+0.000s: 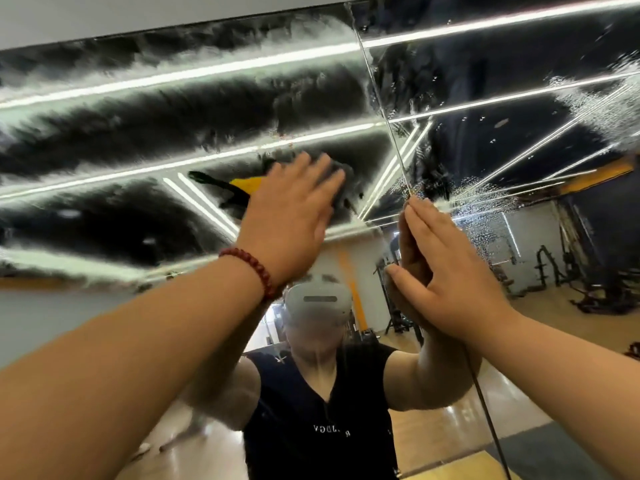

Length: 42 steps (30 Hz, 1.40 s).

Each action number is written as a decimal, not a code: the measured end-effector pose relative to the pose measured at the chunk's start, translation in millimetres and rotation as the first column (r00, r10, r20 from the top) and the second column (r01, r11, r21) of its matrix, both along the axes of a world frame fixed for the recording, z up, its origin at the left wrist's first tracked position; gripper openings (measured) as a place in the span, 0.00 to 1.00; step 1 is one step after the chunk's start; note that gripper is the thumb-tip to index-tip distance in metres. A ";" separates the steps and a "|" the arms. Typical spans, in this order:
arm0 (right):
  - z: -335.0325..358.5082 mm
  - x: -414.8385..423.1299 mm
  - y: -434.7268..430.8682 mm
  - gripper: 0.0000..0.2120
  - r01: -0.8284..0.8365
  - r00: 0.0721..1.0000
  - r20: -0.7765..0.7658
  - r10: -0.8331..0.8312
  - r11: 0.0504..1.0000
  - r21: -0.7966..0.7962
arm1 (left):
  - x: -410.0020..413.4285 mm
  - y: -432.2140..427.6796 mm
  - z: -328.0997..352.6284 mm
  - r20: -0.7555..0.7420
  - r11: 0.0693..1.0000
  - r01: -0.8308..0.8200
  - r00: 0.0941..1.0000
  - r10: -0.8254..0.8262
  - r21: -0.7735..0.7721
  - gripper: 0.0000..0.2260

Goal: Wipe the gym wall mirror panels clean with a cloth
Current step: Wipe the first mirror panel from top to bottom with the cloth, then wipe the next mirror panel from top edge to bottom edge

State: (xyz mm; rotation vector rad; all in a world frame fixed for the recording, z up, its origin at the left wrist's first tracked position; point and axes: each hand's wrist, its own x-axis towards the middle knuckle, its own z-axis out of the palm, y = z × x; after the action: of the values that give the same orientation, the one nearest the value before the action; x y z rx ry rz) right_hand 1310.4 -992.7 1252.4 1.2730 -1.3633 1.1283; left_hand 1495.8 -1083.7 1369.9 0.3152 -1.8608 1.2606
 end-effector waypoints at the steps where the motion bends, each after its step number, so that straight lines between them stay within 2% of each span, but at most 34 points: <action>1: 0.1 -0.8 0.3 0.39 -0.019 1.000 0.002 0.019 1.000 -0.007 | -6.1 1.7 -15.6 0.097 0.999 0.021 0.995 -0.018 -0.031 0.24; 3: -0.6 -3.0 3.4 0.38 -0.068 0.998 0.009 0.068 0.997 -0.021 | -13.0 7.5 -41.8 0.280 0.997 0.047 0.960 -0.028 -0.060 0.23; 4: -1.5 -4.6 5.0 0.38 -0.085 0.996 0.006 0.085 0.996 -0.026 | -13.8 11.1 -43.4 0.312 0.997 0.032 0.950 -0.011 -0.064 0.23; 6: -3.9 -7.6 8.0 0.37 -0.072 0.997 -0.008 0.072 0.997 -0.013 | -14.6 16.9 -21.0 0.212 1.000 0.022 0.977 -0.019 -0.012 0.23; 8: -7.0 -9.5 6.6 0.37 -0.018 1.000 -0.014 0.018 1.000 -0.010 | -16.7 19.5 13.2 0.001 0.997 0.005 1.000 -0.005 0.077 0.23; 9: -8.6 -10.1 5.1 0.37 0.002 1.000 -0.011 -0.002 1.000 -0.020 | -18.1 19.9 23.1 -0.056 0.996 0.001 0.998 0.003 0.084 0.23; 10: -10.1 -10.1 3.4 0.38 0.010 1.000 -0.012 -0.011 0.999 -0.034 | -22.4 21.0 23.6 -0.049 0.999 0.002 0.999 0.001 0.049 0.23; 13: -11.7 -10.9 -0.3 0.38 -0.040 0.999 0.011 0.041 0.992 -0.116 | -42.9 20.2 -18.9 0.202 0.996 0.050 0.979 -0.034 -0.075 0.22; 14: -11.7 -11.7 -0.5 0.38 -0.060 0.997 0.032 0.065 0.988 -0.144 | -45.0 23.0 -34.7 0.286 0.996 0.061 0.957 -0.038 -0.072 0.22; 16: -12.0 -12.3 0.8 0.39 -0.063 0.996 0.059 0.074 0.984 -0.169 | -45.1 28.4 -36.0 0.331 0.996 0.065 0.943 -0.042 -0.059 0.23; 20: -13.8 -12.6 -0.6 0.38 -0.029 0.997 0.060 0.040 0.984 -0.175 | -45.7 34.6 27.7 0.041 0.997 0.020 0.999 -0.023 0.070 0.24; 21: -13.9 -12.8 -0.8 0.37 -0.039 0.997 0.054 0.050 0.982 -0.184 | -46.0 33.8 32.5 0.030 0.997 0.026 0.999 -0.028 0.069 0.23; 22: -14.0 -13.5 -1.3 0.37 -0.043 0.998 0.044 0.053 0.979 -0.200 | -48.2 32.6 27.3 0.077 0.999 0.040 0.996 -0.042 0.024 0.23; 24: -15.0 -16.6 -3.3 0.36 -0.032 0.999 0.028 0.039 0.975 -0.221 | -52.9 30.3 -5.1 0.272 0.996 0.052 0.962 -0.032 -0.066 0.23; 26: -16.2 -18.7 -3.3 0.37 -0.023 0.999 0.041 0.031 0.980 -0.197 | -50.7 32.6 -29.4 0.384 0.994 0.073 0.923 -0.038 -0.079 0.22; 28: -16.6 -19.2 -3.0 0.37 -0.034 0.999 0.032 0.040 0.984 -0.176 | -49.2 37.2 -18.0 0.339 0.999 0.047 0.940 -0.045 0.001 0.23; 31: -15.8 -20.2 -3.1 0.37 -0.032 0.999 0.035 0.038 0.986 -0.163 | -50.0 39.4 13.5 0.096 0.998 0.012 0.995 -0.018 0.062 0.24; 32: -15.9 -19.9 -3.2 0.36 -0.029 0.999 0.035 0.035 0.987 -0.160 | -52.1 38.7 13.4 0.064 0.999 0.010 0.998 -0.014 0.054 0.24; 33: -16.2 -19.7 -3.0 0.36 -0.026 0.999 0.028 0.031 0.986 -0.167 | -55.2 35.8 5.3 0.083 0.999 0.003 0.997 -0.006 0.033 0.24; 36: -17.3 -18.9 -1.7 0.36 -0.045 0.998 0.040 0.052 0.986 -0.160 | -56.3 28.7 -45.8 0.302 0.999 0.051 0.952 -0.049 0.001 0.23; 38: -18.4 -18.6 0.5 0.36 -0.059 0.996 0.057 0.067 0.990 -0.130 | -47.4 25.6 -52.4 0.355 0.998 0.055 0.934 -0.045 -0.018 0.24; 40: -19.5 -17.9 1.8 0.36 -0.043 0.998 0.041 0.048 0.992 -0.120 | -37.8 26.6 -38.9 0.264 0.998 0.035 0.963 -0.048 0.054 0.24; 42: -19.6 -16.4 2.9 0.36 -0.028 0.999 0.041 0.032 0.995 -0.097 | -29.5 23.2 -31.2 0.070 0.991 0.043 0.996 -0.052 0.126 0.24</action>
State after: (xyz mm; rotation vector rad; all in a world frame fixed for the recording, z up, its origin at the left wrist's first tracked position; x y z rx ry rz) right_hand 1294.0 -989.8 1232.8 1.2099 -1.3081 1.2336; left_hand 1466.3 -1060.5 1338.8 0.2930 -2.0024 1.1394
